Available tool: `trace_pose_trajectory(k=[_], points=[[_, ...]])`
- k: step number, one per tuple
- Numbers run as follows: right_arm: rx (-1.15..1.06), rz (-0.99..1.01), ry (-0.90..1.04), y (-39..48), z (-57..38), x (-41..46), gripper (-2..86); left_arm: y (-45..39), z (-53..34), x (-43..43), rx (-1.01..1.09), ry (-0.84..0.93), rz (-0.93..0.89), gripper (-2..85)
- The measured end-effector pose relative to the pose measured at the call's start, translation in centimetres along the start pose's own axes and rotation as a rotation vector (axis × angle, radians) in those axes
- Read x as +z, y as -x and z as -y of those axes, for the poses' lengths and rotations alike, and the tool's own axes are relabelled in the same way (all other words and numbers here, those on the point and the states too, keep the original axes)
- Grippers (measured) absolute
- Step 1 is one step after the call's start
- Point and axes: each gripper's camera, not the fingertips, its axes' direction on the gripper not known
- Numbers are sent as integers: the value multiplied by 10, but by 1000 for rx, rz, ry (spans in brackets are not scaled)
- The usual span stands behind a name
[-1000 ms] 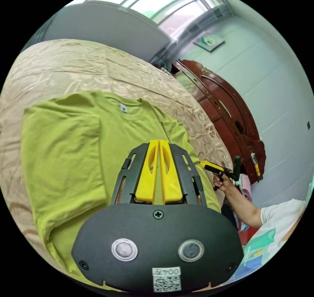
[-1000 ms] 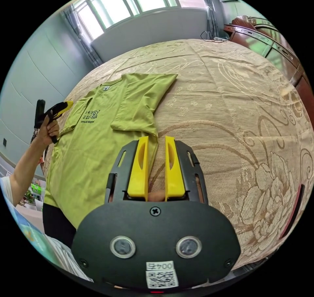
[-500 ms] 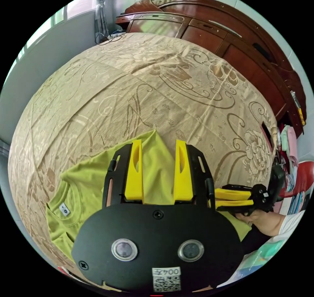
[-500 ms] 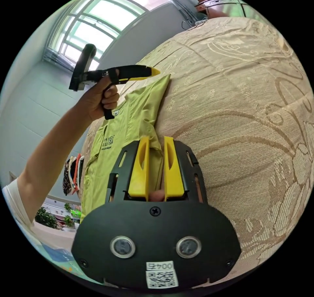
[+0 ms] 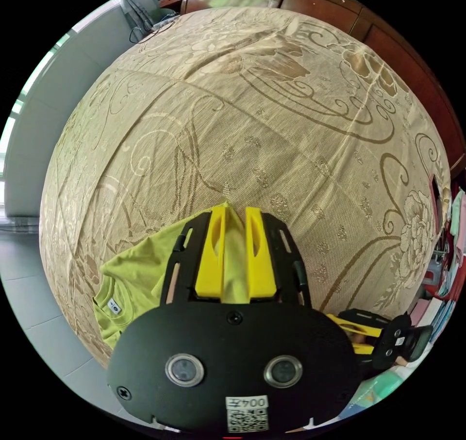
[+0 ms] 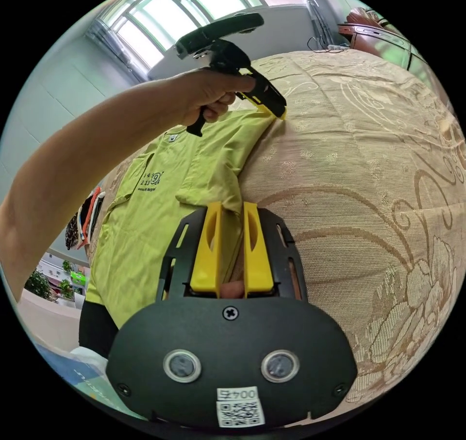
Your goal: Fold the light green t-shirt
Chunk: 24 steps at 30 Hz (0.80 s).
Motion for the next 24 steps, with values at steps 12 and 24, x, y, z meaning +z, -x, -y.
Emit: trace_pose_trajectory(k=[12, 24], points=[[-9, -55, 35, 9, 5, 10, 18, 68, -14, 19, -79, 19, -205, 7], [-20, -247, 61, 40, -3, 13, 9, 182, -86, 52, -515, -230, -728, 4]])
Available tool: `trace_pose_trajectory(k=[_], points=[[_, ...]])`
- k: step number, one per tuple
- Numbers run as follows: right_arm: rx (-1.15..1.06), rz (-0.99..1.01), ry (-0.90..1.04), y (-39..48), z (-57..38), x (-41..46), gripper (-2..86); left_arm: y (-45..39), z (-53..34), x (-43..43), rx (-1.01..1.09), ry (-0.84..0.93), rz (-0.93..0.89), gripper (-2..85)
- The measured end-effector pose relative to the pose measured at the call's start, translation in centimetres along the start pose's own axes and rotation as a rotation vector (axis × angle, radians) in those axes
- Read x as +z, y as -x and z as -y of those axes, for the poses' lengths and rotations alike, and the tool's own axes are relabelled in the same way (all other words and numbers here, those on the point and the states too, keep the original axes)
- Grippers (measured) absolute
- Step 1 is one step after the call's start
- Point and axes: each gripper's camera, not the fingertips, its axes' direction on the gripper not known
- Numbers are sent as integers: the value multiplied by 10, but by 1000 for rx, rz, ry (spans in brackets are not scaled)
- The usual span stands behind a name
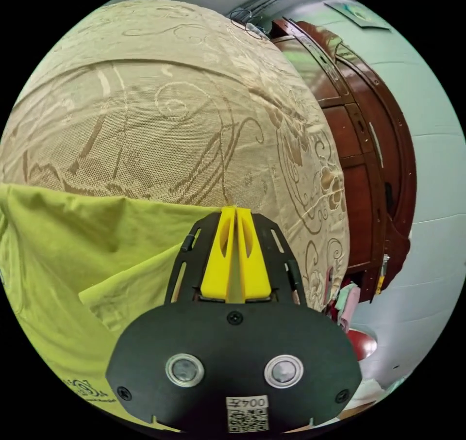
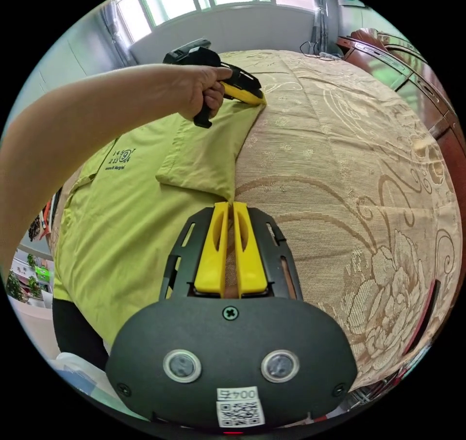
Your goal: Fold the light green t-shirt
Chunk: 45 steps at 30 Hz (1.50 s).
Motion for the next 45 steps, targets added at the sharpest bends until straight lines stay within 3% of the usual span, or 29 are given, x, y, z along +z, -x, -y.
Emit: trace_pose_trajectory(k=[4, 7, 11, 14, 16, 18, 23, 27, 30, 36, 41, 45], points=[[153, 214, 3, -38, -2, -5, 23, 6, -8, -38, 23, -119, -226, 7], [151, 137, -147, -34, -5, -22, 5, 0, -23, -80, 58, -261, -392, 8], [51, 227, -255, -13, 0, -34, -4, -17, -71, -124, 149, -265, -216, 3], [82, 164, 30, -13, 10, 8, -6, -11, -109, -134, 162, -220, -21, 2], [163, 216, -29, -23, 9, 1, -7, -5, -119, -130, 158, -176, -13, 2], [148, 145, -52, -20, 8, -4, -7, -9, -125, -125, 177, -156, -20, 2], [186, 154, -71, -24, 4, -3, -7, -62, -118, -84, 322, -41, 255, 3], [182, 187, -137, -29, 0, -7, -7, -75, -118, -95, 272, -72, 213, 3], [97, 272, -221, -25, -5, -22, -7, -107, -152, -145, 351, -213, 149, 3], [-44, 256, -143, 7, -7, -24, -7, -78, -300, -256, 308, -255, 115, 2], [-42, 315, -198, 31, -34, -57, -7, 5, -485, -403, 79, -291, 351, 2], [68, 390, -147, 47, -81, -66, -7, 67, -582, -471, -176, -378, 331, 2]])
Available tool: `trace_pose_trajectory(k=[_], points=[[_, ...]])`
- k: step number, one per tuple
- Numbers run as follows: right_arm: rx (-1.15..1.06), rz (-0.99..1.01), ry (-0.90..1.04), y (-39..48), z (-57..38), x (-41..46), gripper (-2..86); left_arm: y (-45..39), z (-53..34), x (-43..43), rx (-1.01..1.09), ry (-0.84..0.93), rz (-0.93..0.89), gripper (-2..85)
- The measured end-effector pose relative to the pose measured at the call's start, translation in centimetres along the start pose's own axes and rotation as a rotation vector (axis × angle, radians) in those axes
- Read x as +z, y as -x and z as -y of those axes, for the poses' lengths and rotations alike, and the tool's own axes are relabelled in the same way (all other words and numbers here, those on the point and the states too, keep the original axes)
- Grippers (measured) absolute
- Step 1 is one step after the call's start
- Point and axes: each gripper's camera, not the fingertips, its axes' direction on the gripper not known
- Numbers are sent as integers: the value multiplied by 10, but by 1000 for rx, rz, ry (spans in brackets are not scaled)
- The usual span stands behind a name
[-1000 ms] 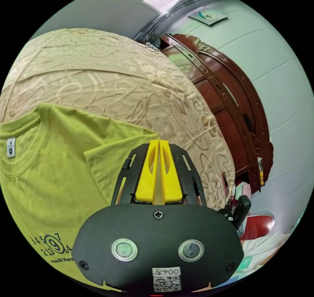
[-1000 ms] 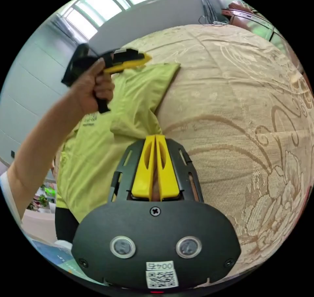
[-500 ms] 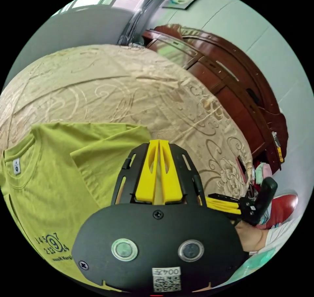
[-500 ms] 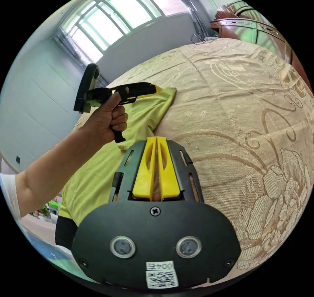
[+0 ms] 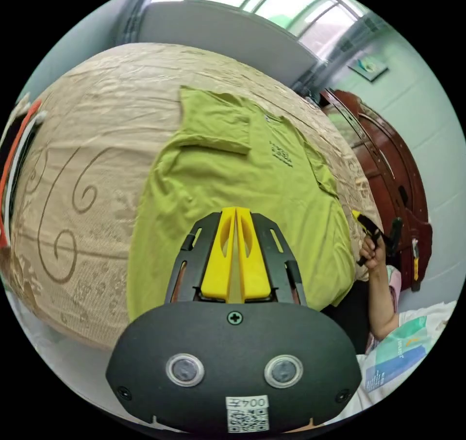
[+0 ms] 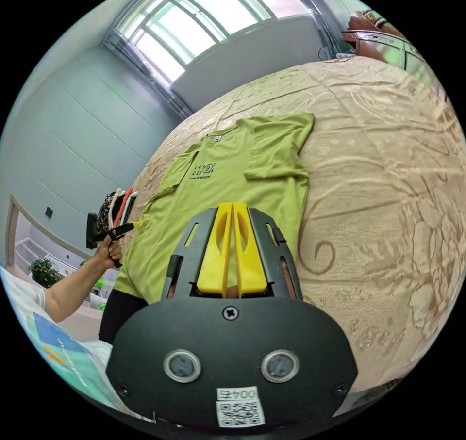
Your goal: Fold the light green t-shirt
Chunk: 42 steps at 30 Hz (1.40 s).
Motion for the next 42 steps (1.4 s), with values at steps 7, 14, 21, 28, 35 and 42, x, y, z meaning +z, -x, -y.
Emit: trace_pose_trajectory(k=[7, 14, 21, 28, 35, 42], points=[[159, 78, 30, 16, -65, -5, -7, -17, 20, -5, 25, -70, 41, 2], [296, 184, 6, 7, -68, 2, -7, -100, 76, 18, 301, -45, 520, 3], [273, 190, 54, 17, -58, 10, -7, -144, 68, 25, 503, -74, 680, 18], [287, 218, 52, 24, -52, 12, -7, -154, 77, 4, 485, -45, 525, 133], [273, 188, 61, 35, -49, 18, -7, -177, 87, 1, 512, 11, 506, 123], [216, 93, 78, 58, -55, 30, -7, -197, 92, -8, 517, 7, 504, 81]])
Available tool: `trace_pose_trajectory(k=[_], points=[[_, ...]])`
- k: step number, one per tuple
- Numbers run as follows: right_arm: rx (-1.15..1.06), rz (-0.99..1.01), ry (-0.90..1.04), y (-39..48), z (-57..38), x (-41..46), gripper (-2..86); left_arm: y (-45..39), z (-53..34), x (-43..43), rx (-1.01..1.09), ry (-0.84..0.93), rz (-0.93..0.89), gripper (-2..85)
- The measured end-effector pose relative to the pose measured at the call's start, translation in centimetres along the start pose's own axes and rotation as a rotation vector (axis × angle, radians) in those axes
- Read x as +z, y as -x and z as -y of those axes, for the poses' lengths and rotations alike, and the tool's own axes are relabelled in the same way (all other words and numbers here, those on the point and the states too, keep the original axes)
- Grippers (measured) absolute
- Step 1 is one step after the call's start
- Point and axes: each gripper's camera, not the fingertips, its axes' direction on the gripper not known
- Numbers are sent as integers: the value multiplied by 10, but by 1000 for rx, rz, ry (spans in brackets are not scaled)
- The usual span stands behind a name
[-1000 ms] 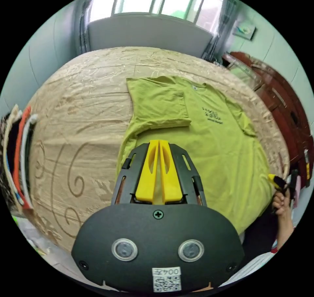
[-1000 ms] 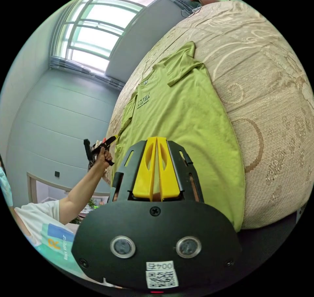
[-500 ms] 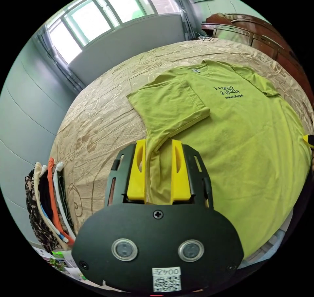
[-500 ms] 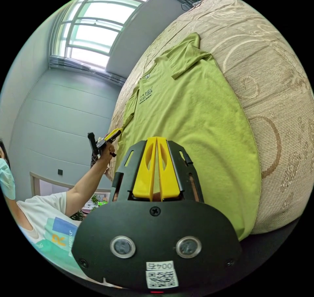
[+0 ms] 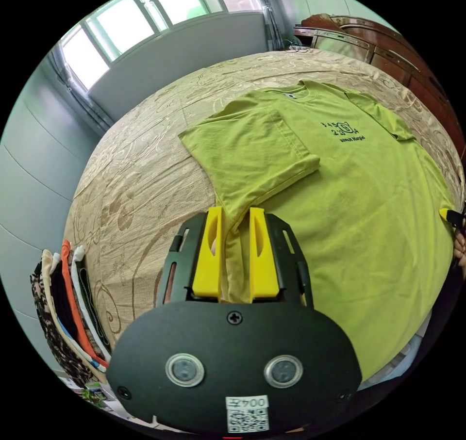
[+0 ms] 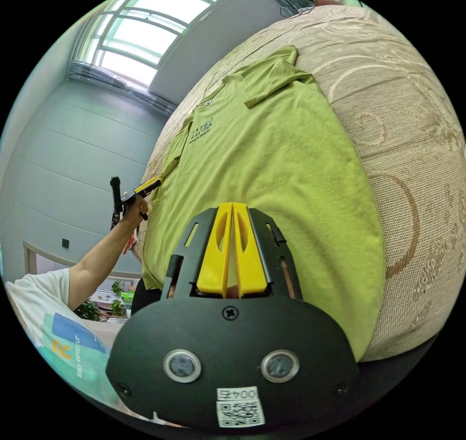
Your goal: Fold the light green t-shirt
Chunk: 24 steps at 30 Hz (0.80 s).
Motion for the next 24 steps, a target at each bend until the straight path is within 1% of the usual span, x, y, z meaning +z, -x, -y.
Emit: trace_pose_trajectory(k=[5, 8, 11, 13, 16, 18, 21, 22, 23, 24], points=[[-24, -33, 2, 21, -3, 3, -8, 5, -6, -25, -52, -36, 8, 37], [-77, -104, 15, 43, -5, 7, -8, 12, -12, -37, -85, -51, 34, 26], [-187, -249, 39, 78, -8, 15, -7, 21, -13, -42, -105, -24, 63, 22], [-316, -414, 62, 111, -15, 28, -7, 24, -13, -45, -106, -18, 24, 21], [-450, -590, 64, 144, -30, 45, -7, 18, -6, -57, -67, 1, 41, 22], [-486, -653, 57, 156, -37, 52, -7, 18, -5, -73, -73, -14, 39, 23], [-485, -667, 65, 162, -40, 54, -7, 18, -17, -101, -101, -55, 25, 23], [-484, -661, 70, 163, -41, 54, -7, 15, -24, -101, -76, -22, 19, 22], [-484, -658, 72, 163, -41, 53, -7, 11, -30, -94, -53, 46, 51, 20], [-484, -652, 75, 163, -42, 52, -7, 10, -33, -95, -45, 43, 62, 19]])
